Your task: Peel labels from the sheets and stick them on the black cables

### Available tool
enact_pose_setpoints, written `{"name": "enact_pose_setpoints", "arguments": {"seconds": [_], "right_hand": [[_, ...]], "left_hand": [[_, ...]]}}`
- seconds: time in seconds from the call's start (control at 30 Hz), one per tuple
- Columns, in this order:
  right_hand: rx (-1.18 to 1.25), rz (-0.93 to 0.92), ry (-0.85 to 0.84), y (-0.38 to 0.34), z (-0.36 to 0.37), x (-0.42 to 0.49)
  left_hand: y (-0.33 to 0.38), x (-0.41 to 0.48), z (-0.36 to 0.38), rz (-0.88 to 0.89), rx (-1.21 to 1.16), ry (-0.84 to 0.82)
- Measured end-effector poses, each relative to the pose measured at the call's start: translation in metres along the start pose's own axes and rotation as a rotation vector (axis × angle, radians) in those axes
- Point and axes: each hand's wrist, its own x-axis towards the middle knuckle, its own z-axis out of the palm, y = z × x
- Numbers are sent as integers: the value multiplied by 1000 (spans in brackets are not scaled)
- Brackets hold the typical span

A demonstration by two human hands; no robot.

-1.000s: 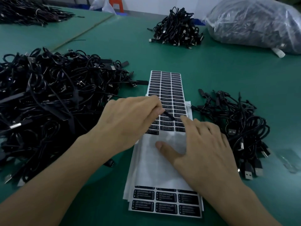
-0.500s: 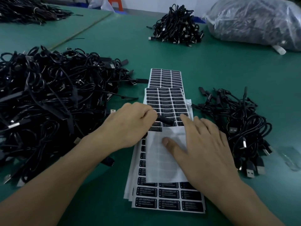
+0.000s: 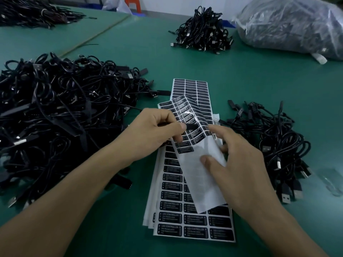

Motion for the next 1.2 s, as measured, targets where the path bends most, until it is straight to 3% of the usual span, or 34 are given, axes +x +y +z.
{"name": "enact_pose_setpoints", "arguments": {"seconds": [0.37, 0.47, 0.67, 0.97, 1.2], "right_hand": [[293, -42, 216, 1, -1, 2], [535, -7, 158, 3, -4, 6], [763, 174, -62, 11, -5, 12], [789, 251, -90, 7, -7, 12], [697, 243, -111, 9, -3, 12]], "left_hand": [[0, -1, -1, 56, -70, 134], [2, 0, -3, 56, -132, 126], [3, -3, 2, -38, -78, -51], [7, -5, 3, -82, 112, -34], [5, -11, 9, 64, 400, -6]]}}
